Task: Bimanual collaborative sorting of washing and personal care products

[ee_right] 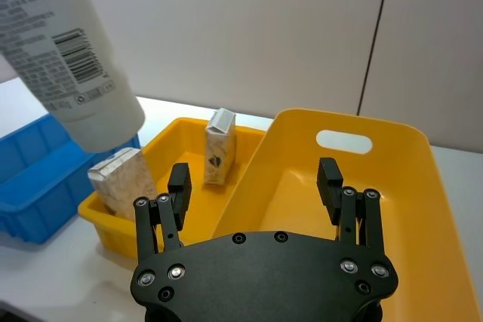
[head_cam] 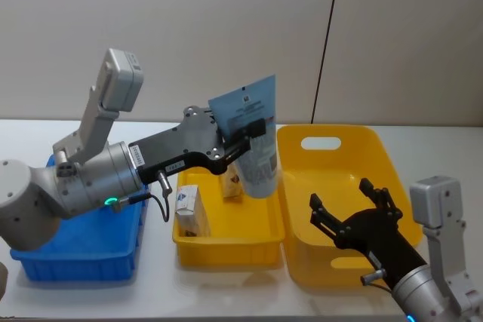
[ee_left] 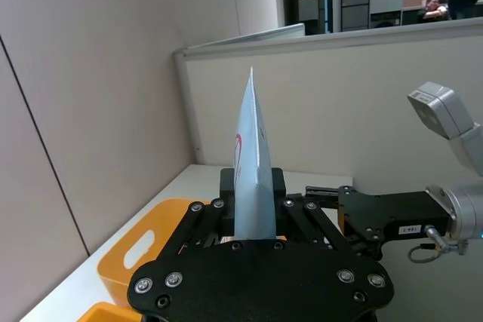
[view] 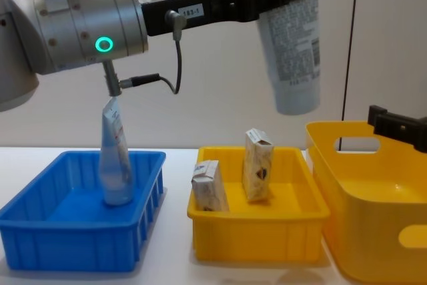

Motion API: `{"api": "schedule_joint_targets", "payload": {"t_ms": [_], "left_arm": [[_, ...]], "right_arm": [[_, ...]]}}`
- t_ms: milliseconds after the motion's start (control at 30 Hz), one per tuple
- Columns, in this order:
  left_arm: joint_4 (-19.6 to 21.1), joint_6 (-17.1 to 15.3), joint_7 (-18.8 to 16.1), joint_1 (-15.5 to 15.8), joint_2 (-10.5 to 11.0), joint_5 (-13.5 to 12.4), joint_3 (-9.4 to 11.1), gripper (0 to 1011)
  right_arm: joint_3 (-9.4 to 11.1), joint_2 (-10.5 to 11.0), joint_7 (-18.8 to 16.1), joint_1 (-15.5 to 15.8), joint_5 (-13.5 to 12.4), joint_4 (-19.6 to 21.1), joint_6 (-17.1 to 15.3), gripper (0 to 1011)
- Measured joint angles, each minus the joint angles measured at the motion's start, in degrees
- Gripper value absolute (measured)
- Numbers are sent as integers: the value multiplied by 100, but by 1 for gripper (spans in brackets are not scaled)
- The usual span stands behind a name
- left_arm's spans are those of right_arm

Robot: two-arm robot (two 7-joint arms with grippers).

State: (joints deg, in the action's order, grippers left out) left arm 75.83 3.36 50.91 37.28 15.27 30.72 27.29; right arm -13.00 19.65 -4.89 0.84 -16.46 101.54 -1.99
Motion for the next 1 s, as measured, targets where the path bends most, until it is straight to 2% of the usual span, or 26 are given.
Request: {"api": "schedule_joint_targets", "payload": {"t_ms": [333,667,1000], "left_arm": [[-71,12,128,61,-26,43,56,217],[-96,19,175,84,-34,60,78,218],[-107,19,197,94,-39,67,87,218]], "right_arm": [[-41,174,-378,-4,-42,151,-31,1002],[-98,476,-904,11,-64,415,-40,1002],[-118,664,-1174,-12,33,627,-42,1002]]}}
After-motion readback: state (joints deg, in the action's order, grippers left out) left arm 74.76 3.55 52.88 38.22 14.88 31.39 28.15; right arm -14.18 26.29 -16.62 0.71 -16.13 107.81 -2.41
